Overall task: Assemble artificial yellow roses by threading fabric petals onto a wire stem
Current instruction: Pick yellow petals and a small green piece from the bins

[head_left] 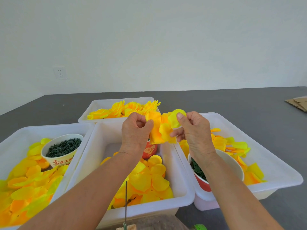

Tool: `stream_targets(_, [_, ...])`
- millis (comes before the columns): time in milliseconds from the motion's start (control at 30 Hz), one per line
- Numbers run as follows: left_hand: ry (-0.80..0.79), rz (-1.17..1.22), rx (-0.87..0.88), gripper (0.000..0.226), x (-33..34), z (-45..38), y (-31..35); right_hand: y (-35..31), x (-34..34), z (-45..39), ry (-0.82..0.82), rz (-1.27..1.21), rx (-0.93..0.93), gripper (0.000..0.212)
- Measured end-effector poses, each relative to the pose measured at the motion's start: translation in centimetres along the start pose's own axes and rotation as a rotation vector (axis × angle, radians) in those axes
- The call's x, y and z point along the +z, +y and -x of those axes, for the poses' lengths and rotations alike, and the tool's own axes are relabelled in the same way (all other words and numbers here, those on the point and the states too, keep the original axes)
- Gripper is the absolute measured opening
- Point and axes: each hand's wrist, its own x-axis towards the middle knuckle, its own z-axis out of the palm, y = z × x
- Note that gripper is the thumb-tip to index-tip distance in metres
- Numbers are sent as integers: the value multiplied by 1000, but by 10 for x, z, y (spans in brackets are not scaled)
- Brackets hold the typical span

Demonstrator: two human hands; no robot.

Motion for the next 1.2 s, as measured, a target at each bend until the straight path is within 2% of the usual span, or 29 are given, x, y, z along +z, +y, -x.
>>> stream_targets(200, [85,-3,-32,22,-4,-5,-2,-2,-6,-4,142,-275,137,4])
stream_targets(333, [142,49,-115,21,-6,-8,-3,-3,-11,-7,218,-380,170,11])
stream_targets(767, [203,82,-154,23,-8,-11,-4,2,-21,-13,488,-260,113,25])
stream_targets(867, [196,94,-175,22,-7,-10,-4,5,-23,-14,539,-138,69,22])
stream_targets(967, [178,133,-185,19,-7,-9,-3,8,-25,-16,546,97,-27,23])
stream_targets(1067, [148,199,-212,18,-7,-8,-1,10,-24,-17,469,493,-89,10])
stream_targets(1133, [114,253,-231,17,-6,-7,0,12,-21,-14,380,797,-80,18])
stream_targets(1200, [78,282,-230,17,-6,-6,0,13,-17,-9,254,996,-33,27])
